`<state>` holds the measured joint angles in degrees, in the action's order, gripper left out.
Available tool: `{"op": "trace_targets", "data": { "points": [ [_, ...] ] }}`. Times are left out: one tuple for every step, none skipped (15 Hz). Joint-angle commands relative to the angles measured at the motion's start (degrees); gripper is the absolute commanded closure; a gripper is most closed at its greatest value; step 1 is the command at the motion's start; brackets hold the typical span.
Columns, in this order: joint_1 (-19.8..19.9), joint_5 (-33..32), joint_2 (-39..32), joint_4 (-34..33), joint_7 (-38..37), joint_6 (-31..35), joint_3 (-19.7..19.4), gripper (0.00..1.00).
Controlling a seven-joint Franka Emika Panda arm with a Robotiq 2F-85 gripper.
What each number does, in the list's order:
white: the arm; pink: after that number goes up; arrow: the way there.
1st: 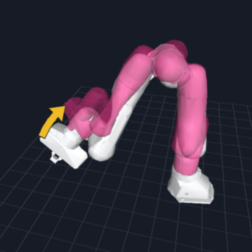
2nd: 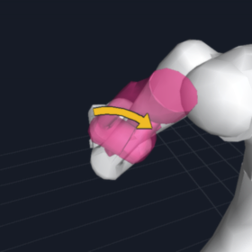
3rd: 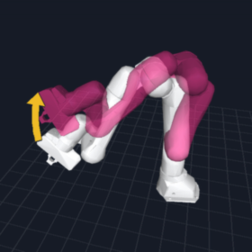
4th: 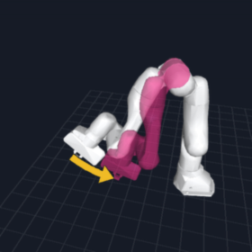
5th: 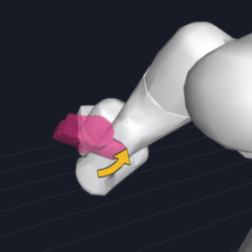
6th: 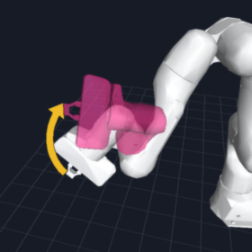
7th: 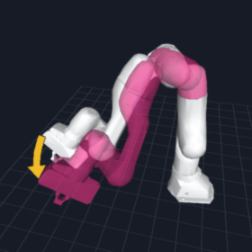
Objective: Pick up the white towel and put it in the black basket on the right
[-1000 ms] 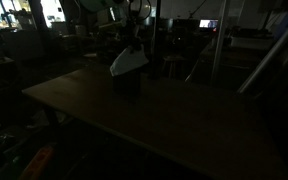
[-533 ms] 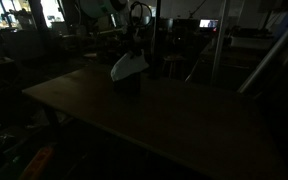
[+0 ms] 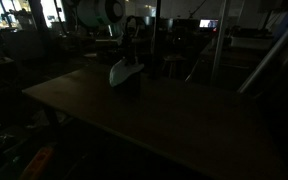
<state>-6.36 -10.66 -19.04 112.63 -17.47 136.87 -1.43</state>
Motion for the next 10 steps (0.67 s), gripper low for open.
{"op": "trace_targets", "data": {
  "points": [
    [1.0,3.3,0.0,2.4,2.1,3.9,0.9,0.89],
    [1.1,3.9,-0.1,2.8,2.6,4.3,0.9,0.89],
    [1.3,4.7,-0.4,3.3,3.1,5.0,1.0,0.89],
    [1.4,5.4,-0.5,3.5,3.6,5.2,1.1,0.9],
    [1.5,6.2,-0.7,3.7,4.4,5.6,1.3,0.9],
    [1.6,6.7,-1.0,3.6,4.9,5.6,1.4,0.9],
    [1.6,7.5,-1.4,3.4,5.8,5.5,1.7,0.89],
    [1.7,8.2,-1.7,3.3,6.5,5.4,1.9,0.9],
    [1.7,8.6,-2.2,2.9,7.2,5.1,2.2,0.89],
    [1.7,9.1,-2.5,2.7,8.0,4.9,2.5,0.9]
  ]
}}
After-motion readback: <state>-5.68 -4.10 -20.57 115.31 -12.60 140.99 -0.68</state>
